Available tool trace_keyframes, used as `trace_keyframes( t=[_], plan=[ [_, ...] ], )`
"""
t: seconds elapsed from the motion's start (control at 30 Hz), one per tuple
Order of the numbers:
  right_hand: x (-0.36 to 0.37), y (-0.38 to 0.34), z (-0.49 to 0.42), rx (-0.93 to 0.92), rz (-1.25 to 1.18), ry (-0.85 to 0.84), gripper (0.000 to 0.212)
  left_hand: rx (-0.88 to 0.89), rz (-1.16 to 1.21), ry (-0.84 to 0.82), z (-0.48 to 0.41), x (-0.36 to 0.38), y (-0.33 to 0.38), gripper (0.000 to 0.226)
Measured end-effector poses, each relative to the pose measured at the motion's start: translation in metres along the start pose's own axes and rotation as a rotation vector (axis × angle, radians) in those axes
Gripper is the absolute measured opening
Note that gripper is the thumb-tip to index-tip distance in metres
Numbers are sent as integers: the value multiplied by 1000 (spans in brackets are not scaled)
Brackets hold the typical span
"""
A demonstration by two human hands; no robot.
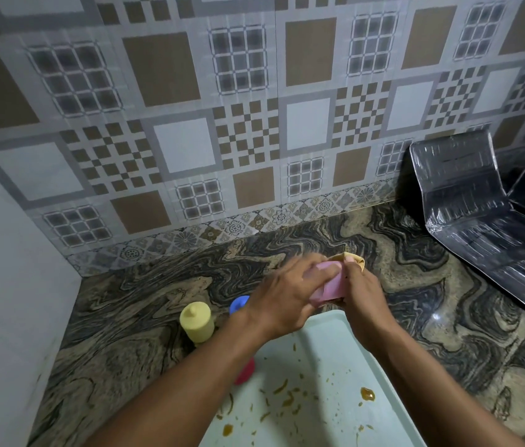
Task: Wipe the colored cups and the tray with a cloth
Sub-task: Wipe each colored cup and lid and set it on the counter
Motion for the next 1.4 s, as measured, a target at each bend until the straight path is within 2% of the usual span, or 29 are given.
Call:
trace_keyframes(
  t=[0.07,0.13,0.3,0.37,0.5,0.6,0.77,0.93,1.03,1.2,1.3,1.4],
  plan=[
    [-1,10,-3,89,-40,-14,43,13,-21,-18,0,3,-1,67],
    [-5,18,-6,154,-71,13,42,-19,70,-6,-1,2,-6,69],
    [-41,21,-22,208,-50,209,32,-215,273,70,-13,1,-33,69],
    [-56,27,-30,244,-144,202,35,-290,281,-12,-22,9,-44,70],
    [-67,45,-38,310,-229,60,66,-367,244,-248,-42,39,-60,73],
    [-80,58,-35,328,-162,122,76,-378,192,-350,-59,59,-66,75],
    [-99,70,-24,377,-109,266,41,-383,62,-518,-76,88,-73,74],
    [-104,75,-18,412,-83,286,32,-406,-46,-657,-72,113,-83,65],
    [-101,74,-17,411,-53,275,27,-405,-44,-657,-70,118,-85,64],
    [-93,75,-17,423,-91,257,25,-405,-13,-652,-63,113,-86,88],
    [-82,73,-17,421,-98,210,22,-424,57,-483,-57,86,-84,70],
    [-56,71,-9,430,-84,127,15,-437,101,-302,-31,49,-86,33]
  ],
)
Point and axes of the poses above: each hand's wrist, its own z-axis away from the middle knuckle, its own x-axis out of the palm, y = z × x, the point moved 9 cm from there along -z, towards the middle knuckle, and after that the axes turned 11 degrees about -y, right-handed, at the moved point
